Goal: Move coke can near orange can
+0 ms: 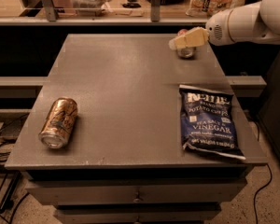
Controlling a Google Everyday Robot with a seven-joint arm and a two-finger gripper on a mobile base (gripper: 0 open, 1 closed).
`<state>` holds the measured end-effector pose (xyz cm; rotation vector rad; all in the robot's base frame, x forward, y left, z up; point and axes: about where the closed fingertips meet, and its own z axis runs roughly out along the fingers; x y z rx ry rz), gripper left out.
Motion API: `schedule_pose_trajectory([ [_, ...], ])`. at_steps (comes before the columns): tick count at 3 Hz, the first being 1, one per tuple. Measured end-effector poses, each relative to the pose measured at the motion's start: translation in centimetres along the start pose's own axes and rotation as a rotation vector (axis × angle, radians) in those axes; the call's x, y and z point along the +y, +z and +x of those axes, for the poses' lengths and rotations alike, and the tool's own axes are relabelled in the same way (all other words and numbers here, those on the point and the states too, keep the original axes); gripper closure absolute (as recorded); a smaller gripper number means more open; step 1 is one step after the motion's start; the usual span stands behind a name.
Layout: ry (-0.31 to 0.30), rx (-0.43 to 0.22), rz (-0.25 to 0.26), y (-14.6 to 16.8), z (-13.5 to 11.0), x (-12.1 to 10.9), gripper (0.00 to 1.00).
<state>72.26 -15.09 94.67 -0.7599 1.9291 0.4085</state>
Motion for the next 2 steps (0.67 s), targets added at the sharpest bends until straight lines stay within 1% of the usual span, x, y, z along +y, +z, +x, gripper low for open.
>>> schedule_pose_trajectory([
  [1,0.029,-0.010,0.021,0.8,0.6,-0.5,0.00],
  [2,0.034,-0.022,0.064,2.8,1.3,-1.9,0.00],
])
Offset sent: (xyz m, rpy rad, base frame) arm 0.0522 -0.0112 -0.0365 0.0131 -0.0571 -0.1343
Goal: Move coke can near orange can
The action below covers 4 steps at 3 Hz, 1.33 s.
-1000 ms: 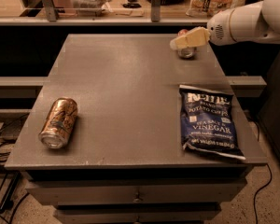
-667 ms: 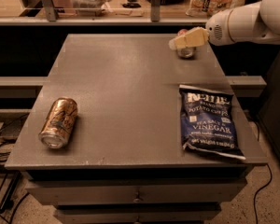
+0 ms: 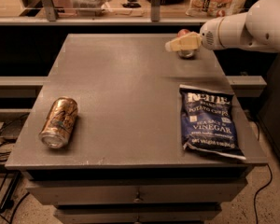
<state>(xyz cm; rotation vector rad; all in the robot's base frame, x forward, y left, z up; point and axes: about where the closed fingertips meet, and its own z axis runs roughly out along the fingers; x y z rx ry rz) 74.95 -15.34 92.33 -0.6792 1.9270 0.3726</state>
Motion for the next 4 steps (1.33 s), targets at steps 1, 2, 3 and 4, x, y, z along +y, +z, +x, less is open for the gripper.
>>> schedule_pose_trajectory([
  [1,0.031,-0.014,0.050,1.8,1.3,-1.6,0.00],
  [2,0.064,-0.018,0.088,3.6,2.5,-3.1,0.00],
  [3,0.097,-0.005,0.097,5.4,3.6,-3.9,0.00],
  [4,0.126,0.013,0.093,6.9,4.6,-4.4,0.19],
])
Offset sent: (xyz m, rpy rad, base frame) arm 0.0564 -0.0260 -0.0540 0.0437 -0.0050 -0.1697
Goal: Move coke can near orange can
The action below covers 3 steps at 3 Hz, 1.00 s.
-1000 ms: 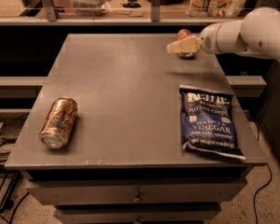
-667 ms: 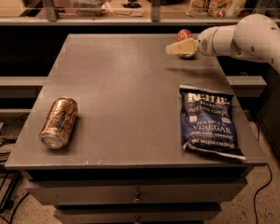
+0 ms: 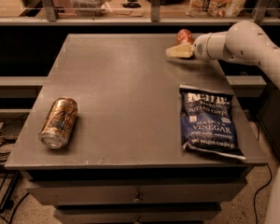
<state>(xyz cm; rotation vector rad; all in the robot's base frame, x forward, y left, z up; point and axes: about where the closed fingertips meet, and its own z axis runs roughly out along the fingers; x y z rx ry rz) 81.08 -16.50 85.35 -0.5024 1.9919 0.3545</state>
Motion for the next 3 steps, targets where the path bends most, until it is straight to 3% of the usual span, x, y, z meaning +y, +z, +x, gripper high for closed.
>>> schedule_pose_trajectory([
  [1,-0.013,0.005,-0.006,0.7,-0.2,0.3,0.41],
  [2,-0.043,-0.016,-0.028,0.7,-1.5,1.2,0.73],
  [3,-0.114,-0.044,-0.071,0.1,-3.9,3.1,0.95],
])
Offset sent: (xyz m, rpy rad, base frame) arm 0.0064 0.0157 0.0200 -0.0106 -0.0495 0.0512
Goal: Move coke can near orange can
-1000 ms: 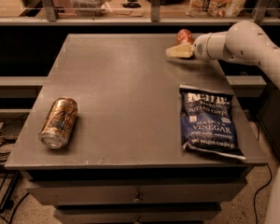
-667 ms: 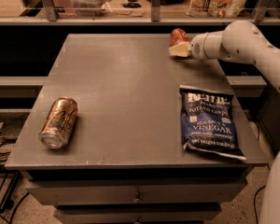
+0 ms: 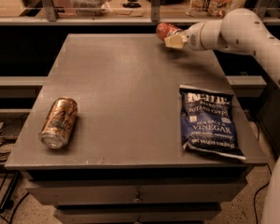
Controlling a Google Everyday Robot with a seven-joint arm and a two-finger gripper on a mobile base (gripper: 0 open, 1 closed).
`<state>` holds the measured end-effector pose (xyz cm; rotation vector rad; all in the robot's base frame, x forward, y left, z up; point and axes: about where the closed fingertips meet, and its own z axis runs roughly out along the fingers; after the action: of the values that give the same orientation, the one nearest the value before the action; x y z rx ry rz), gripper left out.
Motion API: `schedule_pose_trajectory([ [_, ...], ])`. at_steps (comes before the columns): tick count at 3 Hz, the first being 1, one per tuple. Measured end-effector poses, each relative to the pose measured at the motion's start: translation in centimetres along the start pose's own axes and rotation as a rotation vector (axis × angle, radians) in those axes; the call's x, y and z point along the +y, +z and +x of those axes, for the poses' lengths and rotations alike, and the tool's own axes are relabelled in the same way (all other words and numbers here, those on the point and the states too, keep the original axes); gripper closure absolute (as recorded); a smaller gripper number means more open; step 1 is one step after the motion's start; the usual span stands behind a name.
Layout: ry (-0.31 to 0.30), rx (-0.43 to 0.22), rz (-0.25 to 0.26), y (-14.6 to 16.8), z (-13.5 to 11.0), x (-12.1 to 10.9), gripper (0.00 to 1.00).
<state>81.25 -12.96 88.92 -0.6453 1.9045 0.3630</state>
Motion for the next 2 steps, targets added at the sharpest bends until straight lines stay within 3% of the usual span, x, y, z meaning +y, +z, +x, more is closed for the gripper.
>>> schedule_pose_trajectory([
  [1,-0.117,-0.071,-0.108,-0.91,-4.36,3.59,1.00],
  [2,-0.122,-0.071,-0.116,-0.92,-4.33,3.90,1.00],
])
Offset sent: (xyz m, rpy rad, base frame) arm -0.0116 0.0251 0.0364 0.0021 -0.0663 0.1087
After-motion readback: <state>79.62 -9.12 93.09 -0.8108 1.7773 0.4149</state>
